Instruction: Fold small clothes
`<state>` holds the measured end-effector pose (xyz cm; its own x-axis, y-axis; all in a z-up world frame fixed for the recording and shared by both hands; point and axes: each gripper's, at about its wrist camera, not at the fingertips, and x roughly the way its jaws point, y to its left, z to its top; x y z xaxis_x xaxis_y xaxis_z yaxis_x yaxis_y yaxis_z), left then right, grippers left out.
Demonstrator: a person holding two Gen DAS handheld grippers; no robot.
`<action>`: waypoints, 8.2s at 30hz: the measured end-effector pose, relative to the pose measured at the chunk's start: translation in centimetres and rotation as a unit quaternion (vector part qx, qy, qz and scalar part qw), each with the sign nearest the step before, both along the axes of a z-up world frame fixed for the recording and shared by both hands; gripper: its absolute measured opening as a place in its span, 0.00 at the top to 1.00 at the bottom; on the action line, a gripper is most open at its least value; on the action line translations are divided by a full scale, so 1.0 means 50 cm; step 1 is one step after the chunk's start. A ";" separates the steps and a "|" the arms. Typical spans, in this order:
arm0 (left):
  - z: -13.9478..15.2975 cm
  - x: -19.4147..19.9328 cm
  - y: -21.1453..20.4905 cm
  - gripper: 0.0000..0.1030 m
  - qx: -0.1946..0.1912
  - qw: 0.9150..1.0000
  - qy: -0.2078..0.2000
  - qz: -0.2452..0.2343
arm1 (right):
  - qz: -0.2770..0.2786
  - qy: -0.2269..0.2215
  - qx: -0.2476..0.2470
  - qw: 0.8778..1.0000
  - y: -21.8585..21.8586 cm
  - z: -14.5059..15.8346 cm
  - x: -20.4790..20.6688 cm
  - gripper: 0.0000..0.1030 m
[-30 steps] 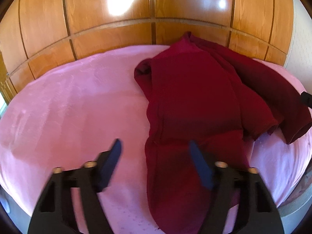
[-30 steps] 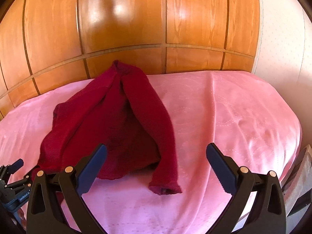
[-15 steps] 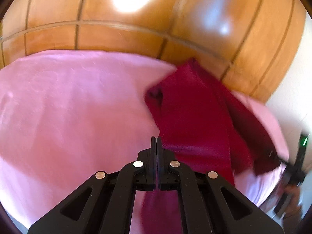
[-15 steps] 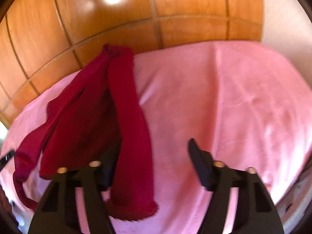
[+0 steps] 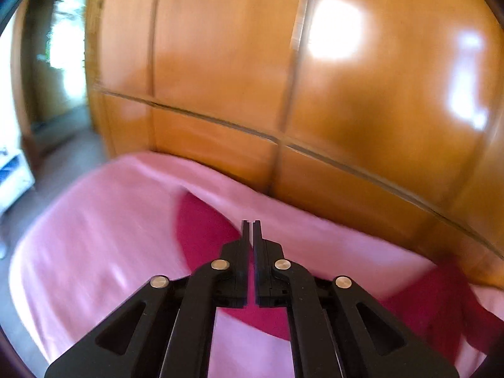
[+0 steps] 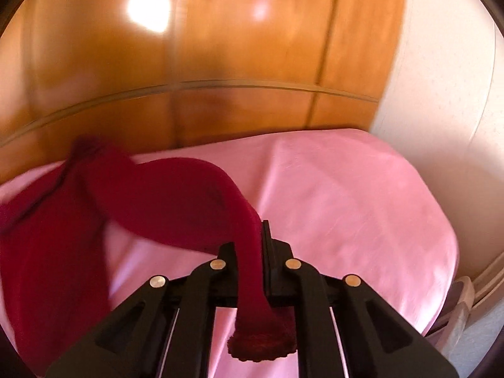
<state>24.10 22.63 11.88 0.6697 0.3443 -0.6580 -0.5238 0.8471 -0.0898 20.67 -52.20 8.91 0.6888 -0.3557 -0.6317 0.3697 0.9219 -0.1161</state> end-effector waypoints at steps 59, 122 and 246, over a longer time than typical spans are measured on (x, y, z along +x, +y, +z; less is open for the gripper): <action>-0.357 -0.438 -0.312 0.82 -0.215 0.920 0.115 -0.307 | 0.257 0.157 0.151 0.941 0.221 -0.274 -0.359 0.93; -0.016 -0.323 0.272 0.97 -0.167 0.981 -0.083 0.054 | 0.284 0.065 0.110 0.950 0.505 -0.308 -0.124 0.15; -0.275 -0.331 -0.390 0.39 -0.056 0.949 0.073 -0.300 | 0.281 0.121 0.282 0.909 0.291 -0.309 -0.106 0.86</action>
<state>7.56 3.12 -1.87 0.6213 -0.1482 -0.7695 0.0357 0.9863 -0.1612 15.39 -37.65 -6.55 0.4774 0.4376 -0.7620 -0.1515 0.8952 0.4192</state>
